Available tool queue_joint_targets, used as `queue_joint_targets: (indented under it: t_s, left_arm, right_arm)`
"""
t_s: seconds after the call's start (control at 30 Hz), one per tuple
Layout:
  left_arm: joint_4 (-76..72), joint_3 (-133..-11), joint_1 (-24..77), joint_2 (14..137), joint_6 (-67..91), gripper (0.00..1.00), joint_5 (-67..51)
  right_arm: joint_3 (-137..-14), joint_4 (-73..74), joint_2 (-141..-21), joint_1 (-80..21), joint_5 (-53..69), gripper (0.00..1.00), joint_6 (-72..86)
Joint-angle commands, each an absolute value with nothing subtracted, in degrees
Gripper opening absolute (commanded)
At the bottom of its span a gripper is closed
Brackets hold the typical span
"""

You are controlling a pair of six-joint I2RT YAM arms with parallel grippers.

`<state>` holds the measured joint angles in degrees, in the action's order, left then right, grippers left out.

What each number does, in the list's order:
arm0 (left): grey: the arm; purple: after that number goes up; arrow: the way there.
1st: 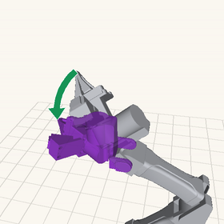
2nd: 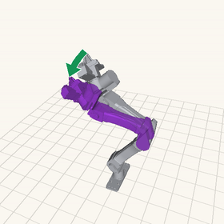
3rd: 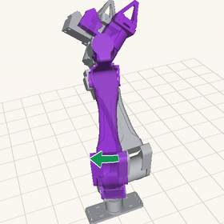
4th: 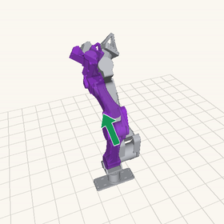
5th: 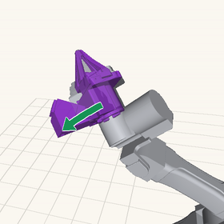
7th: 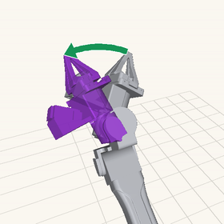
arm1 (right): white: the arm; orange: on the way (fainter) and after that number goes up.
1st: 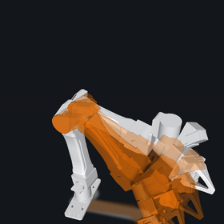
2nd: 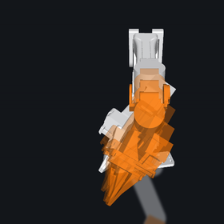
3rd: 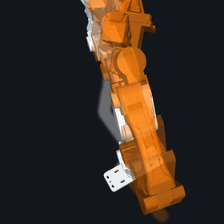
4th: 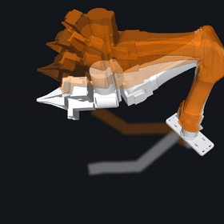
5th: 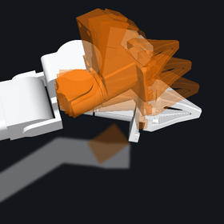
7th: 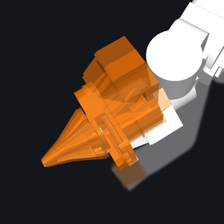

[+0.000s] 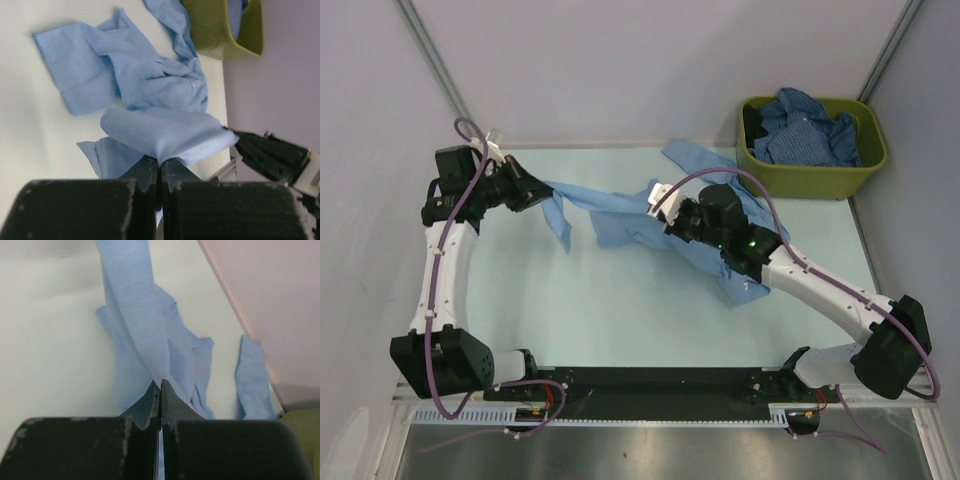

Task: Fold and stack the long sleeve shirts
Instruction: Flatten the shirt out

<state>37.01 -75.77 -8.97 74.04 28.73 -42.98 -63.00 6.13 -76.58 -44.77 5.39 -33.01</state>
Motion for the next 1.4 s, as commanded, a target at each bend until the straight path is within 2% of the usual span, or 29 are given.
queue_joint_targets:
  t_s: [0.0, 0.33, 0.4, 0.57, 0.7, 0.73, 0.93, 1.0, 1.13, 1.37]
  left_arm:
    - [29.89, -76.29, -9.32, 70.75, 30.24, 0.0, -46.67]
    - [27.07, -77.34, -8.09, 69.87, 33.92, 0.0, -44.48]
    - [25.85, -76.99, -7.74, 70.05, 34.98, 0.0, -43.42]
    - [24.7, -76.64, -7.82, 72.24, 37.52, 0.0, -41.31]
    - [21.8, -75.5, -7.65, 73.12, 39.46, 0.0, -41.13]
    - [21.71, -75.41, -7.65, 73.65, 39.55, 0.0, -41.05]
    - [21.01, -74.97, -7.56, 73.57, 39.82, 0.0, -41.31]
    - [20.74, -74.53, -7.65, 73.3, 39.81, 0.0, -41.4]
    - [20.65, -73.83, -7.56, 72.86, 39.9, 0.0, -41.31]
    - [20.57, -74.36, -7.47, 72.69, 40.78, 0.0, -41.4]
  right_arm:
    - [-66.44, 9.58, -72.69, -38.94, 7.03, 0.0, -32.61]
    - [-68.38, 10.19, -76.9, -33.93, 10.63, 0.0, -31.73]
    - [-66.63, 9.41, -77.86, -34.71, 9.94, 0.05, -30.59]
    - [-59.78, 5.28, -78.66, -36.21, 5.36, 0.09, -27.08]
    - [-55.56, 2.29, -78.66, -38.05, 5.62, 0.19, -24.53]
    - [-55.02, 2.2, -78.75, -38.4, 6.32, 0.24, -24.26]
    - [-53.7, 0.88, -79.45, -39.11, 7.02, 0.27, -23.56]
    - [-54.31, 1.31, -79.54, -39.11, 8.78, 0.33, -22.85]
    - [-56.77, 2.37, -79.72, -40.16, 9.14, 0.57, -21.71]
    - [-62.49, 3.26, -79.8, -46.4, 7.39, 0.73, -19.6]
